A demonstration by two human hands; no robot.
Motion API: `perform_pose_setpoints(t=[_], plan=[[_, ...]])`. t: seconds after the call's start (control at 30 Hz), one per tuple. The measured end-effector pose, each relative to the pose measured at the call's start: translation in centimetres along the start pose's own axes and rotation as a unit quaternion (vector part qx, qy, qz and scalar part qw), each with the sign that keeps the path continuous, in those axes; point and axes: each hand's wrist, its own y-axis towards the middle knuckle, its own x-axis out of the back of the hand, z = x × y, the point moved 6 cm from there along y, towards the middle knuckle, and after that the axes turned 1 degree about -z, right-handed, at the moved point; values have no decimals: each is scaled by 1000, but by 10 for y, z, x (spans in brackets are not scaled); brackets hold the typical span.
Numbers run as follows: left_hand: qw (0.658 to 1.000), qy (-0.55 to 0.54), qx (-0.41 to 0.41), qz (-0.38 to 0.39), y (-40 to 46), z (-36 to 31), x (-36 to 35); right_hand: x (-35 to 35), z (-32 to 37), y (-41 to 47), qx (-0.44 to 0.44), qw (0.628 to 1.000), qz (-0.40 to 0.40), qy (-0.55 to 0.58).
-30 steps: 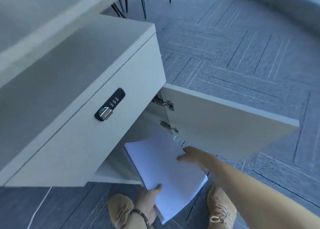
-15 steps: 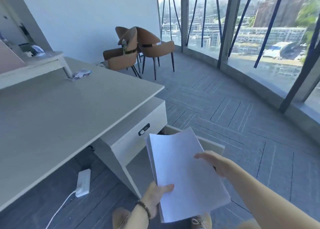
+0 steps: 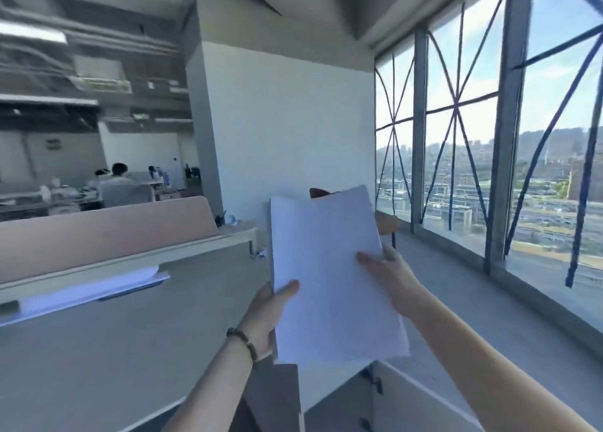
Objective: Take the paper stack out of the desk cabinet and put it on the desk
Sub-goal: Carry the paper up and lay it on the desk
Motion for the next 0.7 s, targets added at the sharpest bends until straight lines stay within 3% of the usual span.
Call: perform_pose_setpoints(t=[0.13,0.3,0.47,0.7], plan=[[993,24,-96,-62,-12,-48,66,-77,35,13,73,995,53,51],[977,45,-130,-165,-4,-44,157,-179,4,51,115,989,87,29],[956,63,-134,-254,22,-7,242,-274,-57,91,106,985,129,41],[949,9,-64,-308,57,73,332,-357,-153,123,60,981,168,69]])
